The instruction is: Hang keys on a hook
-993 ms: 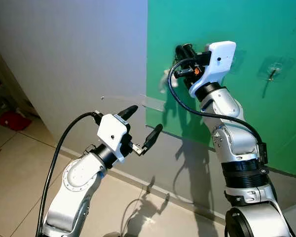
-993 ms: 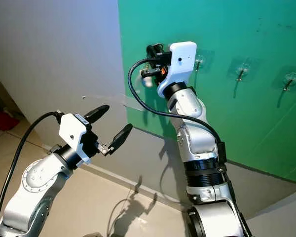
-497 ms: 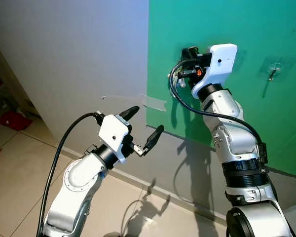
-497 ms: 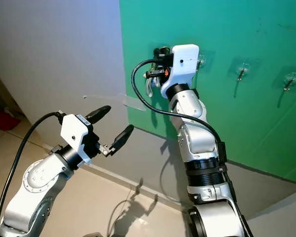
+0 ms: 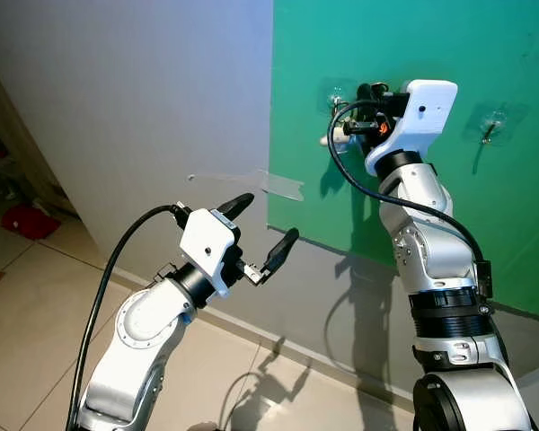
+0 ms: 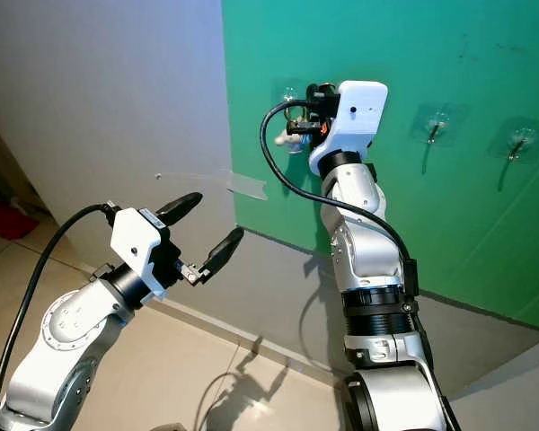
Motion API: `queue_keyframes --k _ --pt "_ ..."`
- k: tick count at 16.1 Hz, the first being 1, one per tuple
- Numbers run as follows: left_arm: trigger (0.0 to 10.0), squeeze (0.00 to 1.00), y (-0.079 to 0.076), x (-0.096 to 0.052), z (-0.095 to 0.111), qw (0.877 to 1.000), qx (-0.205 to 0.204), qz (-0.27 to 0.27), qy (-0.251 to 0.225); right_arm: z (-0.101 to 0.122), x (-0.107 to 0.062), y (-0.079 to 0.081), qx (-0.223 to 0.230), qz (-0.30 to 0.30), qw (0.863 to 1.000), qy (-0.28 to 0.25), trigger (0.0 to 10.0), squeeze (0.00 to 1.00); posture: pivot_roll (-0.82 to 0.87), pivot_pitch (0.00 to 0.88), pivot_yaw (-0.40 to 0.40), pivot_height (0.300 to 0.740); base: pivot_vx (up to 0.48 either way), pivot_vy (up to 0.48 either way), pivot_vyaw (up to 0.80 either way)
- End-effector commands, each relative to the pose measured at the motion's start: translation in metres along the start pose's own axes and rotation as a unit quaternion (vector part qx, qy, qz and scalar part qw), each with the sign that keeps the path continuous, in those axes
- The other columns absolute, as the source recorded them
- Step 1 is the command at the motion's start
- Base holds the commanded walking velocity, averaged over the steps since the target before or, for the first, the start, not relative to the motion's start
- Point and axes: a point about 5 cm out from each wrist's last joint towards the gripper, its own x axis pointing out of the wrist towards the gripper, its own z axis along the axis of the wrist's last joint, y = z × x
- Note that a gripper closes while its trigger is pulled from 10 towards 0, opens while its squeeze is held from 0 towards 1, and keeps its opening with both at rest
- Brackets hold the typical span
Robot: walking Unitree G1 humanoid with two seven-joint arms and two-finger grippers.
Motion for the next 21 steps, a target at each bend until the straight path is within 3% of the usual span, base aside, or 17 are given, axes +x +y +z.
queue_keyframes --k 1,8,11,21 --pt "10.0 0.0 -0.001 0.0 -0.002 1.0 0.002 -0.007 0.006 -0.001 0.0 -0.007 -0.005 -0.017 1.0 0.003 10.0 0.0 -0.01 0.0 0.002 0.74 0.0 0.0 0.0" --pt "10.0 0.0 -0.002 0.0 -0.002 1.0 0.003 -0.009 0.005 0.001 -0.002 0.007 0.012 0.024 1.0 -0.001 10.0 0.0 0.0 0.0 0.002 0.74 0.0 0.0 0.0" --pt "10.0 0.0 -0.004 0.0 -0.002 1.0 0.001 -0.012 0.005 -0.001 -0.007 0.024 0.011 0.084 0.996 0.006 10.0 0.0 -0.01 0.0 0.002 0.74 0.0 0.0 0.0" --pt "10.0 0.0 -0.003 0.0 -0.002 1.0 0.002 -0.013 0.006 -0.013 -0.017 0.019 -0.002 0.082 0.996 0.04 10.0 0.0 -0.01 0.0 0.003 0.74 0.0 0.0 0.0"
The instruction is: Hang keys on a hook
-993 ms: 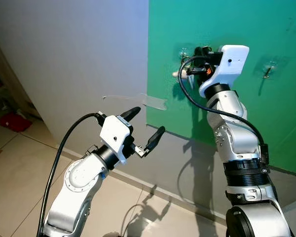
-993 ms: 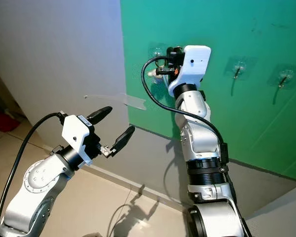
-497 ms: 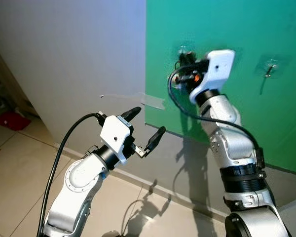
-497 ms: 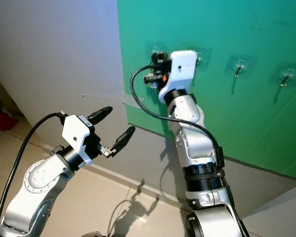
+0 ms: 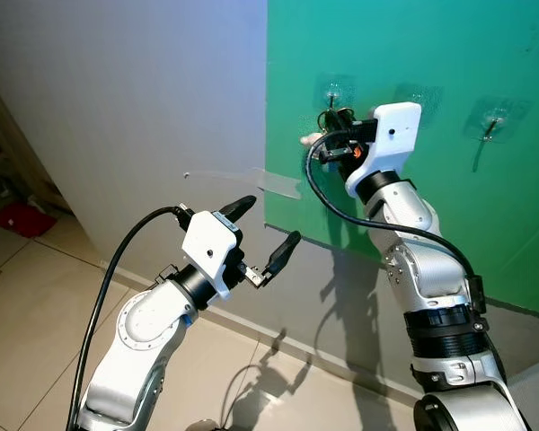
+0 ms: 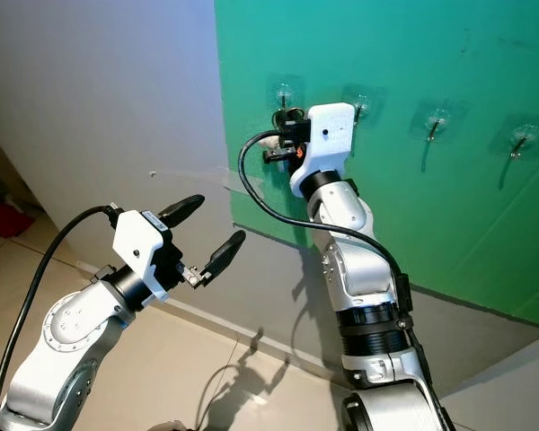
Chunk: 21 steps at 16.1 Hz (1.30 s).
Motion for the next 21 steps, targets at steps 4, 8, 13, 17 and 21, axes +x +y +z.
queue_keyframes --k 4,8,13,17,21 --pt "10.0 0.0 -0.005 0.002 0.004 1.0 -0.008 -0.02 -0.01 -0.007 -0.012 -0.003 0.012 0.006 1.0 0.022 10.0 0.0 -0.01 0.0 0.002 0.74 0.0 0.0 0.0" --pt "10.0 0.0 0.001 0.003 0.007 1.0 -0.003 -0.002 -0.019 -0.019 -0.027 -0.004 0.022 0.01 0.998 0.05 10.0 0.0 -0.01 0.0 0.005 0.74 0.0 0.0 0.0" --pt "10.0 0.0 0.006 0.003 0.009 0.999 0.007 0.018 -0.027 -0.021 -0.034 -0.009 0.047 -0.013 0.998 0.047 10.0 1.0 -0.01 0.0 0.003 0.74 0.0 0.0 0.0" --pt "10.0 0.0 0.008 0.002 0.01 0.999 0.01 0.022 -0.027 -0.024 -0.037 -0.008 0.056 -0.008 0.997 0.054 10.0 1.0 -0.01 0.0 0.003 0.74 0.0 0.0 0.0" --pt "10.0 0.0 0.007 0.0 0.006 1.0 0.008 0.021 -0.017 -0.05 -0.057 -0.009 0.046 0.001 0.991 0.126 10.0 1.0 -0.01 0.0 0.005 0.74 0.0 0.0 0.0"
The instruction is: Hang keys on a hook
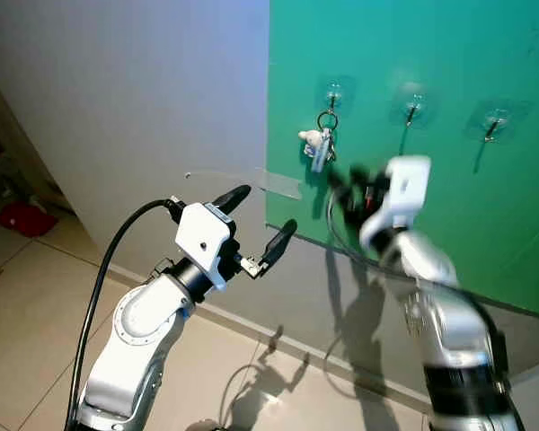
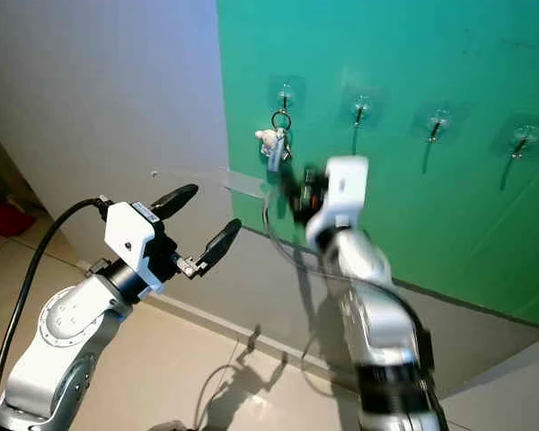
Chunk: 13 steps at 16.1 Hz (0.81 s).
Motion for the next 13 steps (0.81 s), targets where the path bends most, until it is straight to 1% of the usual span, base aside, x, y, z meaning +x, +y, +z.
queue_keyframes --k 1,2,3,4,5,6,7,8,9,10,11,12,13 --pt "10.0 0.0 0.001 -0.001 -0.001 1.0 0.003 0.004 0.005 0.0 -0.002 0.002 -0.012 0.009 1.0 0.007 10.0 1.0 -0.01 0.0 0.005 0.74 0.0 0.0 0.0" --pt "10.0 0.0 0.001 -0.001 -0.003 1.0 0.002 0.005 0.01 -0.007 -0.009 0.002 -0.015 0.012 1.0 0.019 10.0 1.0 -0.01 0.0 0.009 0.74 0.0 0.0 0.0" --pt "10.0 0.0 0.002 -0.002 -0.004 1.0 0.003 0.008 0.014 -0.008 -0.011 0.002 -0.014 0.012 1.0 0.022 10.0 1.0 -0.01 0.0 0.009 0.74 0.0 0.0 0.0" --pt "10.0 0.0 0.005 -0.003 -0.01 0.999 0.014 0.029 0.029 -0.01 -0.016 -0.001 -0.02 0.006 0.999 0.027 10.0 1.0 -0.02 0.0 0.009 0.74 0.0 0.0 0.0" --pt "10.0 0.0 0.009 -0.006 -0.023 0.996 0.016 0.055 0.074 -0.012 -0.02 -0.008 -0.029 -0.019 0.999 0.028 10.0 0.02 -0.02 0.0 0.007 0.74 0.0 0.0 0.0" --pt "10.0 0.0 0.01 -0.01 -0.032 0.993 0.009 0.068 0.099 -0.015 -0.026 -0.014 -0.031 -0.038 0.998 0.031 10.0 0.0 -0.02 0.0 0.004 0.74 0.0 0.0 0.0" --pt "10.0 0.0 0.008 -0.013 -0.037 0.992 0.003 0.064 0.11 -0.023 -0.032 -0.019 -0.03 -0.059 0.996 0.052 10.0 0.0 -0.02 0.0 0.004 0.74 0.0 0.0 0.0" --pt "10.0 0.0 0.005 -0.016 -0.042 0.991 0.003 0.057 0.121 -0.034 -0.037 -0.025 -0.035 -0.084 0.992 0.087 10.0 0.0 -0.02 0.0 0.004 0.74 0.0 0.0 0.0" --pt "10.0 0.0 0.001 -0.02 -0.049 0.99 -0.002 0.05 0.134 -0.045 -0.045 -0.03 -0.041 -0.119 0.986 0.113 10.0 0.0 -0.03 0.0 -0.002 0.74 0.0 0.0 -0.74" --pt "10.0 0.0 -0.001 -0.025 -0.057 0.987 -0.011 0.055 0.152 -0.055 -0.055 -0.033 -0.032 -0.144 0.98 0.133 10.0 0.0 -0.03 0.0 -0.001 0.74 0.0 0.0 -0.78" --pt "10.0 0.0 -0.002 -0.029 -0.063 0.984 -0.018 0.065 0.165 -0.062 -0.062 -0.033 -0.026 -0.159 0.976 0.144 10.0 0.0 -0.04 0.0 0.001 0.74 0.0 0.0 -0.79" --pt "10.0 0.0 -0.002 -0.03 -0.066 0.983 -0.021 0.068 0.17 -0.064 -0.064 -0.033 -0.025 -0.164 0.975 0.146 10.0 0.0 -0.04 0.0 0.001 0.74 0.0 0.0 -0.79" --pt "10.0 0.0 -0.003 -0.035 -0.074 0.978 -0.028 0.08 0.189 -0.069 -0.071 -0.035 -0.016 -0.185 0.971 0.152 10.0 0.0 -0.05 0.0 0.004 0.74 0.0 0.0 -0.8"
